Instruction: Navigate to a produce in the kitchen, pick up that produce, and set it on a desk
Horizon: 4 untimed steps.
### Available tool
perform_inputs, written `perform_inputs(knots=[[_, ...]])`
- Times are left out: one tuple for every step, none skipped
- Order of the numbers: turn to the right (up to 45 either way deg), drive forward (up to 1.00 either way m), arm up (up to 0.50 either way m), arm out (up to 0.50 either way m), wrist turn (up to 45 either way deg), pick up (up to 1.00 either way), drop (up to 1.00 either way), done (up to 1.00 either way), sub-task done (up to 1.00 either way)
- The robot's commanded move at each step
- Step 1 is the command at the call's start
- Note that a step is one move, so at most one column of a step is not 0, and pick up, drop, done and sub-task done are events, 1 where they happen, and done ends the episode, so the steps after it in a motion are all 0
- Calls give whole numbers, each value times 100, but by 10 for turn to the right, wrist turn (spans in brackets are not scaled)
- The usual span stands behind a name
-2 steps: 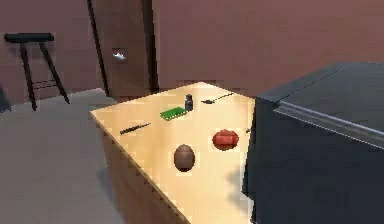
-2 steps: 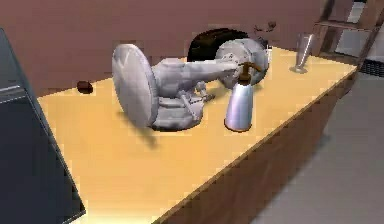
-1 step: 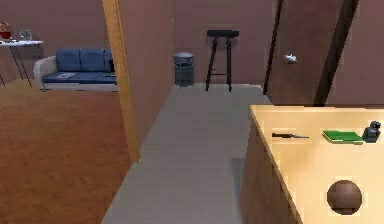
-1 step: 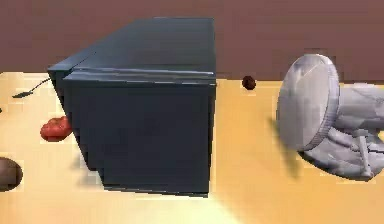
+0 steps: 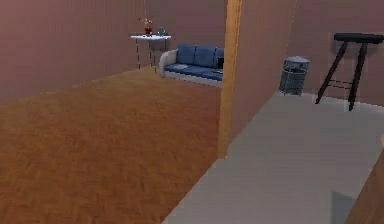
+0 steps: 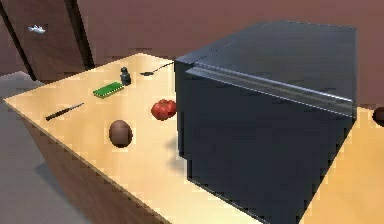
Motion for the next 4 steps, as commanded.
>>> perform_inputs(knots=[[0,0,50,0,0,0,0,0,0],[0,0,38,0,0,0,0,0,0],[0,0,0,42,0,0,0,0,0],[0,0,0,0,450,0,0,0,0]])
